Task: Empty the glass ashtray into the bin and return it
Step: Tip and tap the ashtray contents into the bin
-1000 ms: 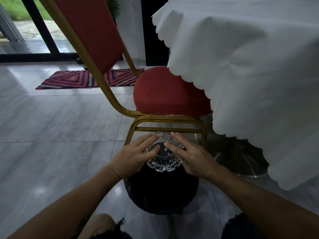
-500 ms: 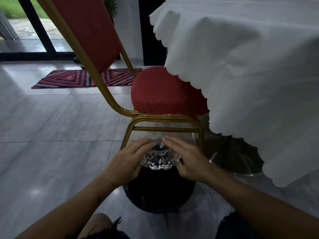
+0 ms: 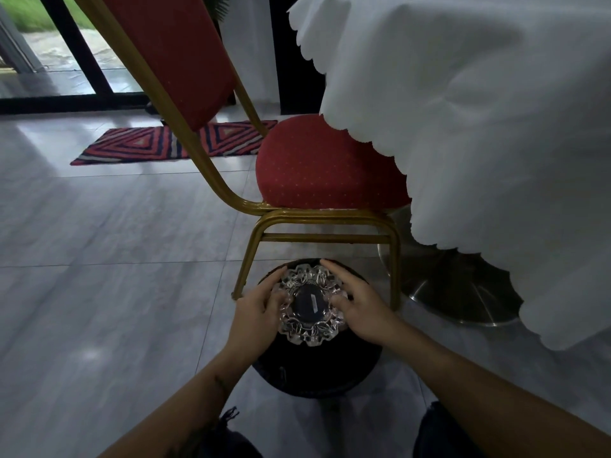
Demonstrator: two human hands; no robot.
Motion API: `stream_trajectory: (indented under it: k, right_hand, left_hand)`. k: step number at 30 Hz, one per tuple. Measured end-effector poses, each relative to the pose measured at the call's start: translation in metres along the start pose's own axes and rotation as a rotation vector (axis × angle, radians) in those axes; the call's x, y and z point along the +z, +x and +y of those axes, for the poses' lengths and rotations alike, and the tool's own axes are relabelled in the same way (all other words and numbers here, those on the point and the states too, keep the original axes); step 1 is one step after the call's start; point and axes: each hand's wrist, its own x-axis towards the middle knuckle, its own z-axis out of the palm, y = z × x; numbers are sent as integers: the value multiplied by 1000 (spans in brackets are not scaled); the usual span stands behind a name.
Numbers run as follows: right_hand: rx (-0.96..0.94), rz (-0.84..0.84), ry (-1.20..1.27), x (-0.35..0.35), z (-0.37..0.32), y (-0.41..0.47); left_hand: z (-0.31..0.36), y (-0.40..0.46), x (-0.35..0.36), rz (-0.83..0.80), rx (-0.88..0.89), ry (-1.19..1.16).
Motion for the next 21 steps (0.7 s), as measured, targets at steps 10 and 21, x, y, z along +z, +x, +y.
stream_trajectory:
  k: [10, 21]
  right_hand:
    - [174, -117, 4, -31, -119, 15]
    - [125, -70, -2, -134, -367, -28]
  left_hand:
    - [88, 5, -80, 32, -283, 1]
    - [306, 23, -235, 9, -301, 65]
